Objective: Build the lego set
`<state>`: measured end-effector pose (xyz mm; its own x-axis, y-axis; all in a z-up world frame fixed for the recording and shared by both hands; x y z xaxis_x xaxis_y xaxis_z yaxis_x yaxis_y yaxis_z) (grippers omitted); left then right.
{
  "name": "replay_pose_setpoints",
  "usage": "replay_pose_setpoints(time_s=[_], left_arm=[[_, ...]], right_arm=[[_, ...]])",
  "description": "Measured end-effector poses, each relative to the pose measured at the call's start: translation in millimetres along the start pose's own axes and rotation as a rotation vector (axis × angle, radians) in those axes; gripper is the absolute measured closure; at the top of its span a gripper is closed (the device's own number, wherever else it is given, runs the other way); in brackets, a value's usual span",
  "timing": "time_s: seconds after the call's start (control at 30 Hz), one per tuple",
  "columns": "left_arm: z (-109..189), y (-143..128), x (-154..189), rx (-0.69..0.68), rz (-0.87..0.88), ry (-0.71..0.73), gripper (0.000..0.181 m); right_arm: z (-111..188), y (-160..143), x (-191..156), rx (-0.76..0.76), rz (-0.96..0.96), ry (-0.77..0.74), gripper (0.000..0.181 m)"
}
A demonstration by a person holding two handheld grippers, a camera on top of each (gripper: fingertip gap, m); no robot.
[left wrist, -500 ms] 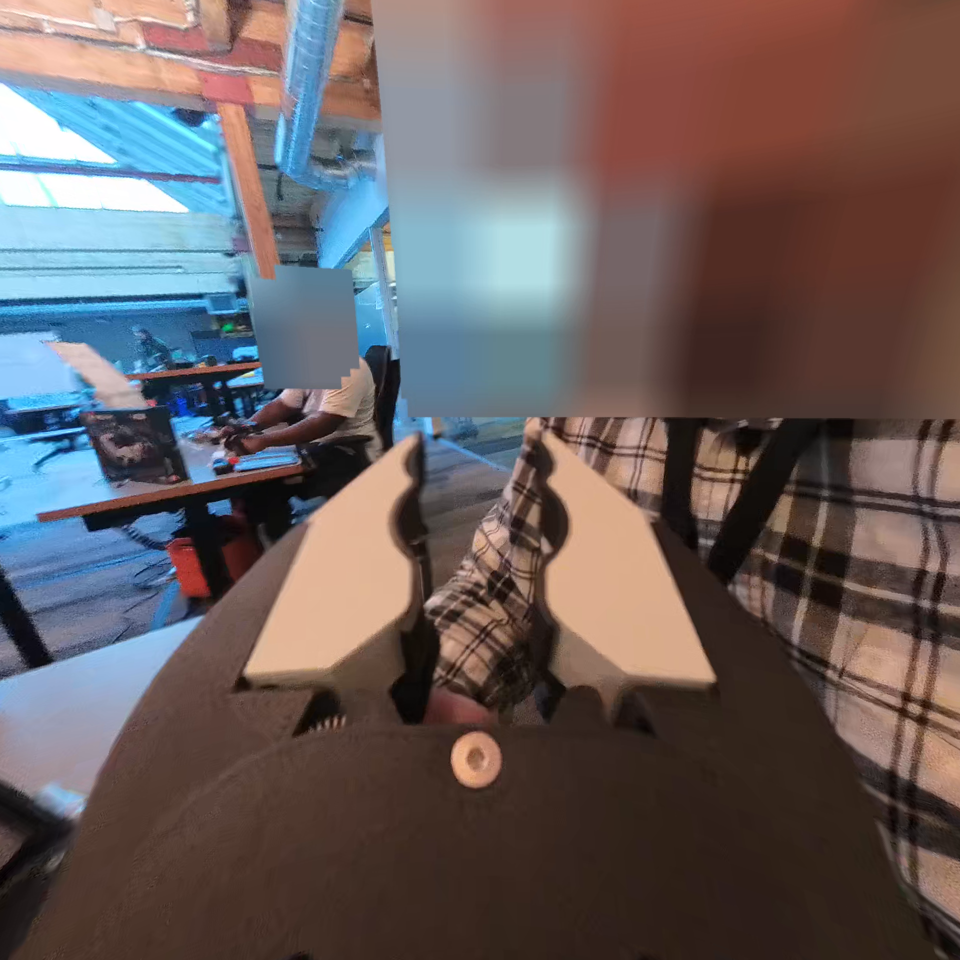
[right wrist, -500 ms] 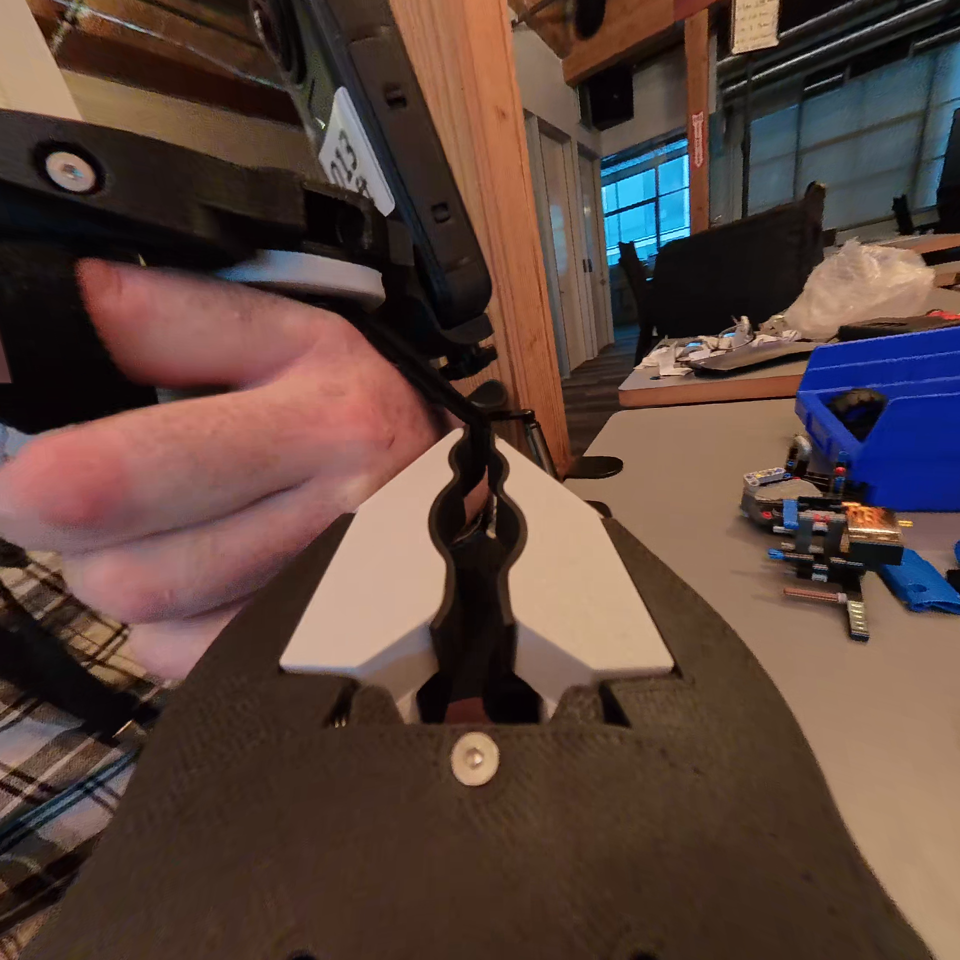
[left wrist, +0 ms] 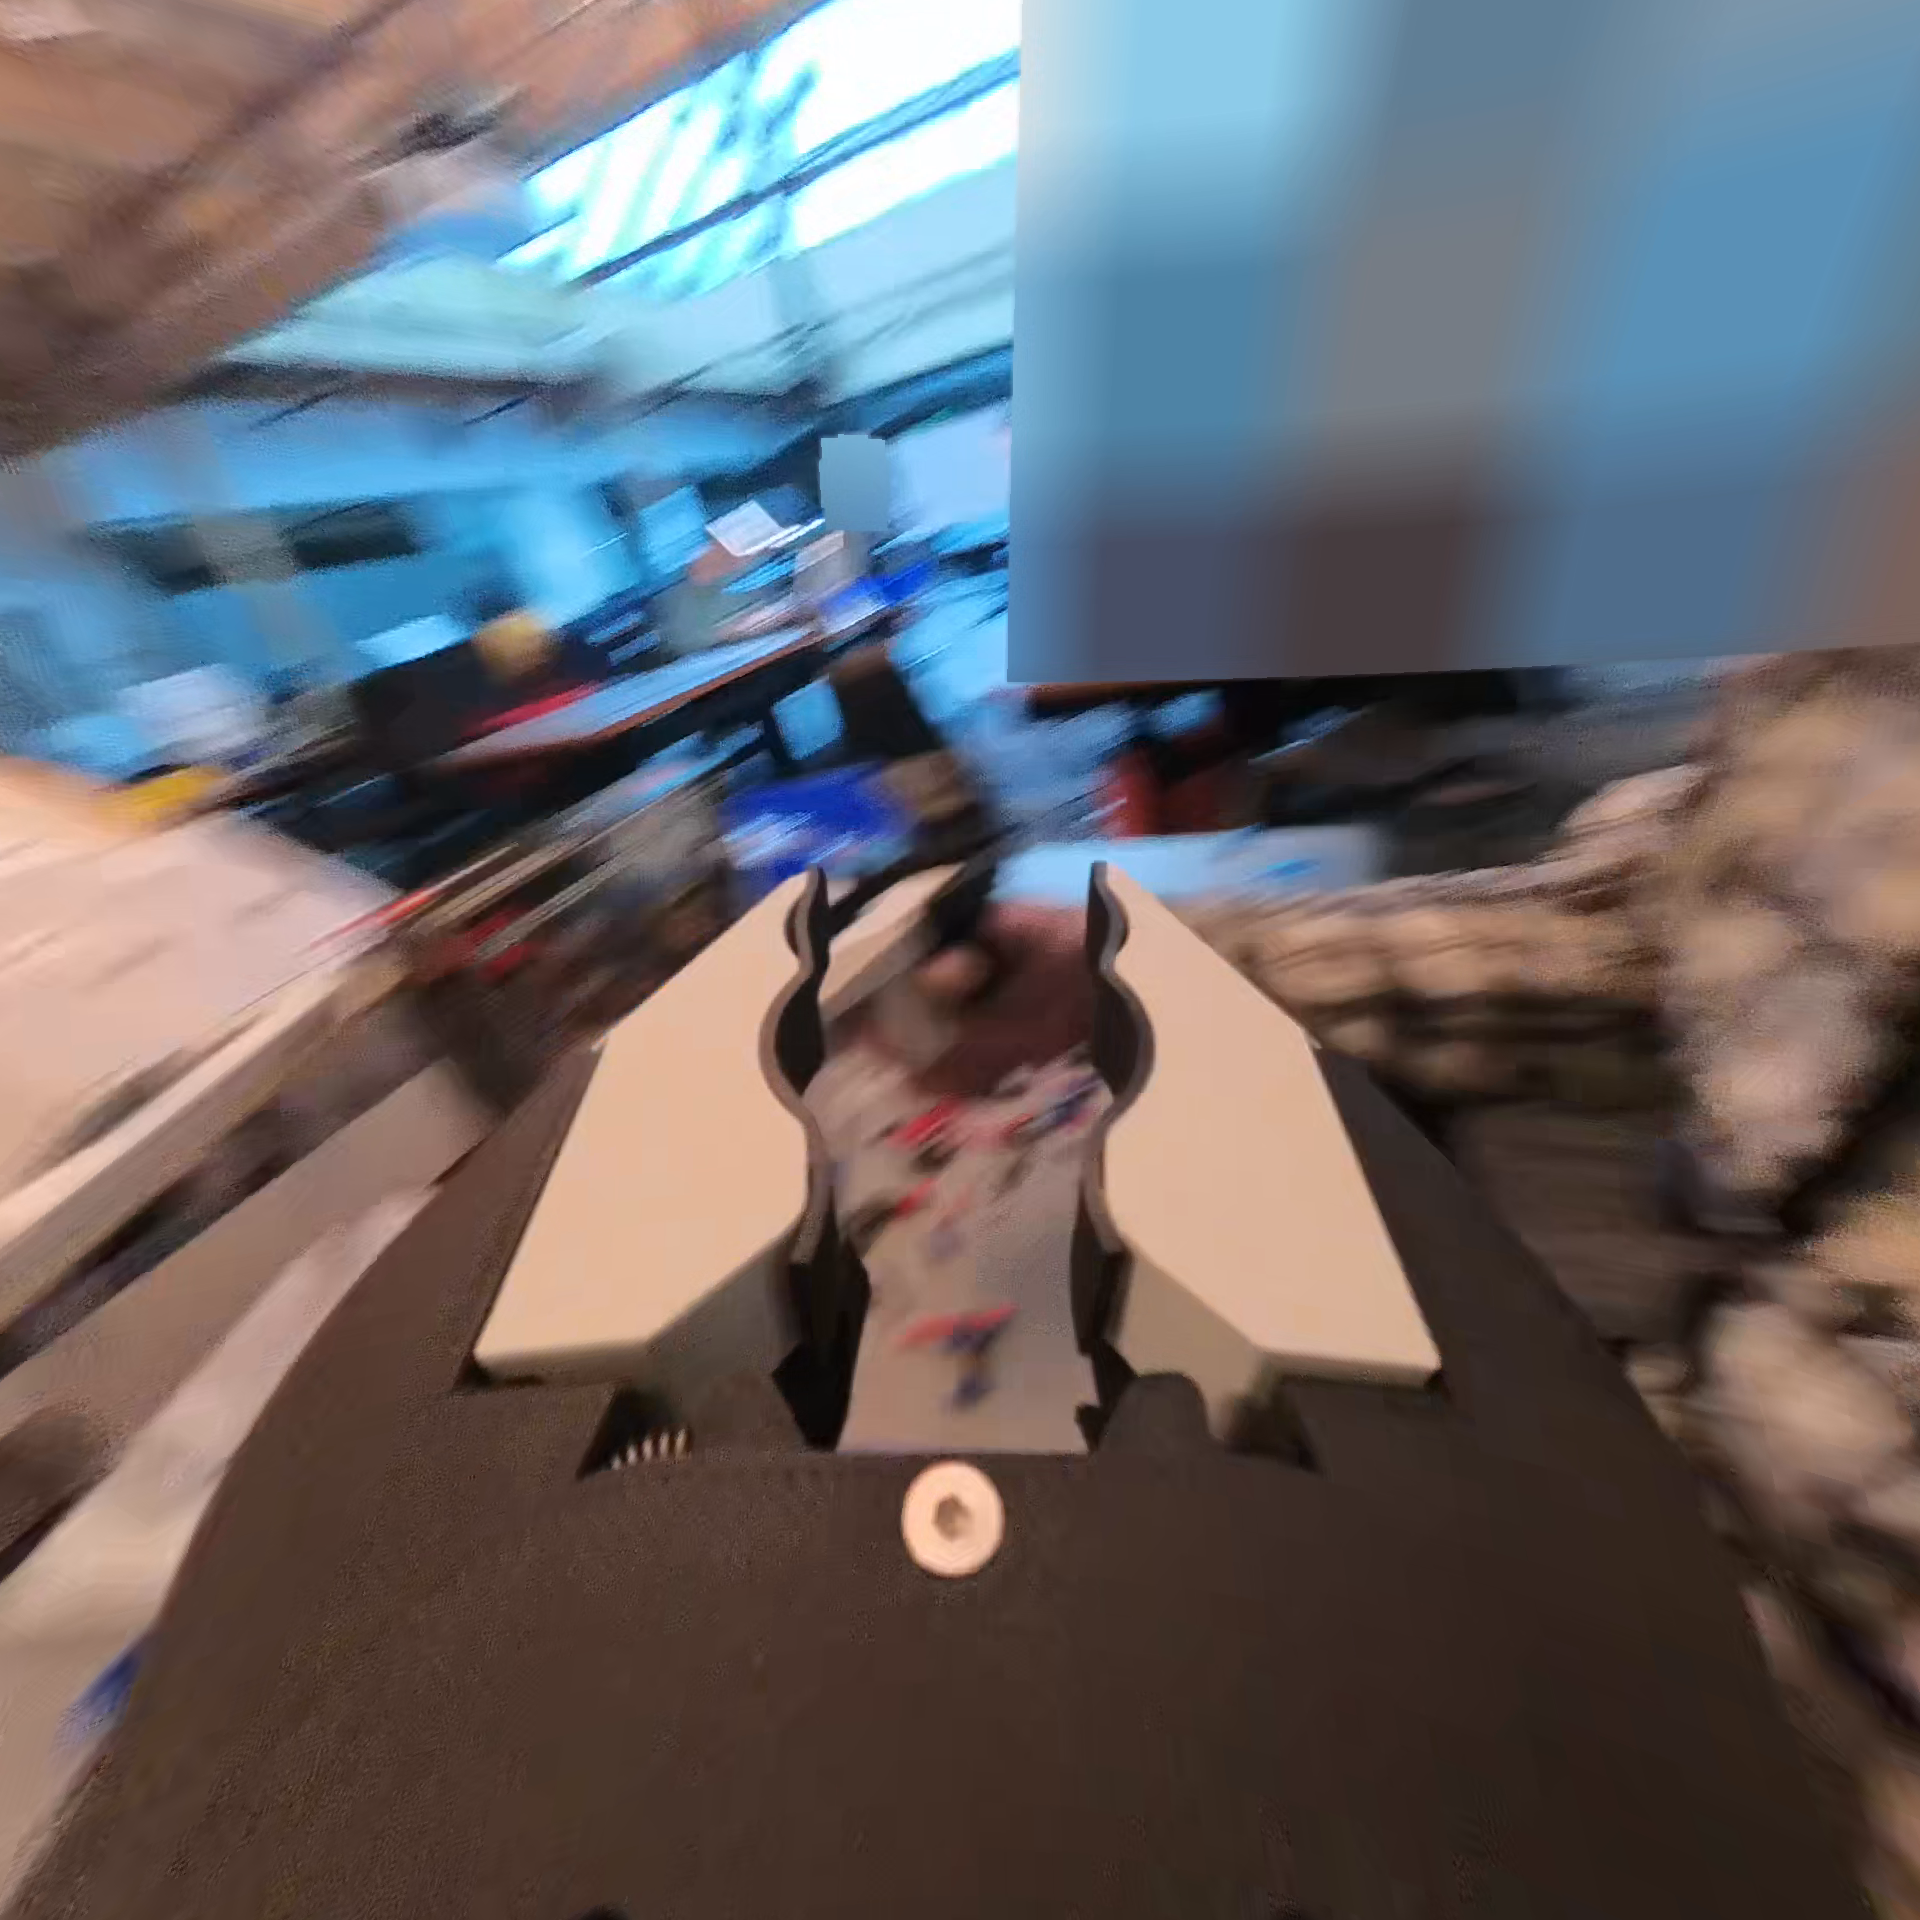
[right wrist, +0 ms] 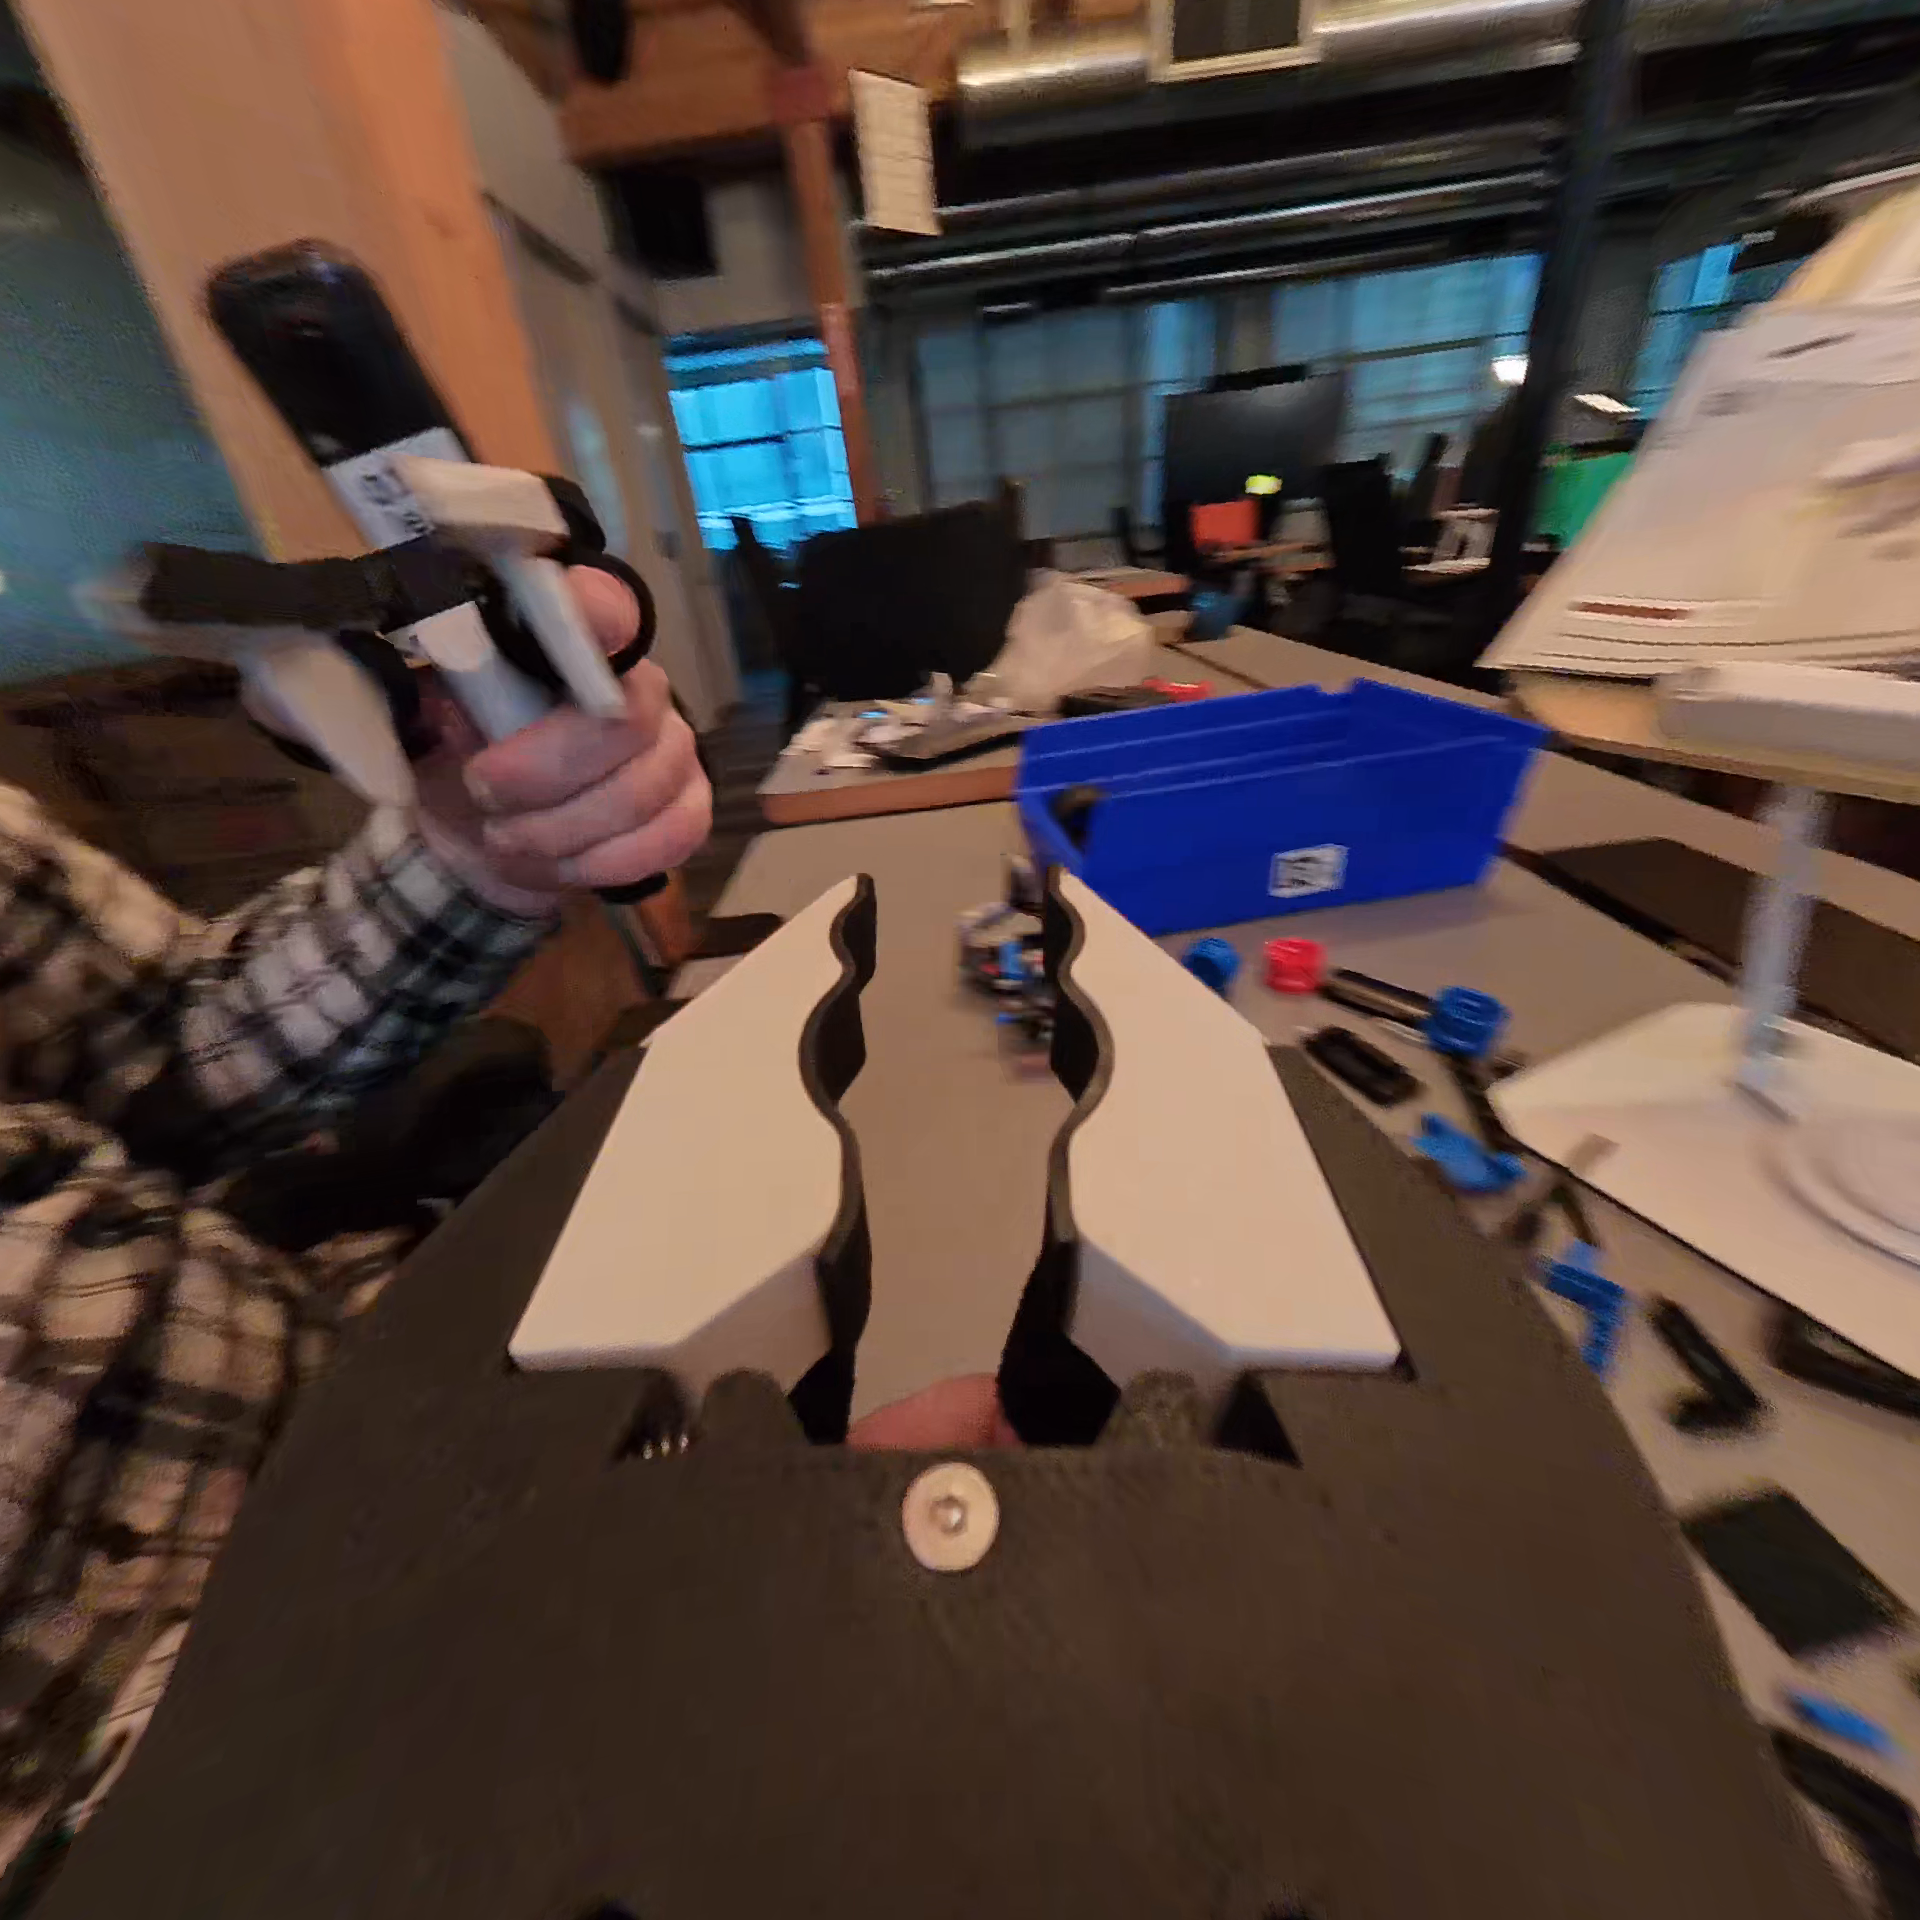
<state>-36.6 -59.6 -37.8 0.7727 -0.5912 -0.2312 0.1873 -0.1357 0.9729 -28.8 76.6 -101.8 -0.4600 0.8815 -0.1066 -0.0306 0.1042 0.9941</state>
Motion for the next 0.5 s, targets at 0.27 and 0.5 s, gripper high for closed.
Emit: replay_pose_setpoints(time_s=[0.27,0.5], left_arm=[[7.0,-126.5,-126.3,-0.552,-0.062,0.627,0.109],[-17.1,-189.0,-174.4,-0.706,-0.044,0.739,0.097]], right_arm=[[15.6,-32.8,67.0,-0.264,0.207,-0.525,0.130],[16.9,-60.1,89.8,-0.415,0.264,-0.656,0.120]])
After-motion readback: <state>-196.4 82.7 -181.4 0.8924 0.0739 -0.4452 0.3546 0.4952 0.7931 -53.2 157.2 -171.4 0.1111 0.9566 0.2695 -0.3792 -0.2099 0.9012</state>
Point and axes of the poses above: each gripper's, where its closed fingertips meet, z back along the fingers, y out of its top, x = y × z across the jaws, the point moved 3 cm from there along z, back along the fingers, and after that the axes turned 4 degrees about -x, right-handed, at the moved point
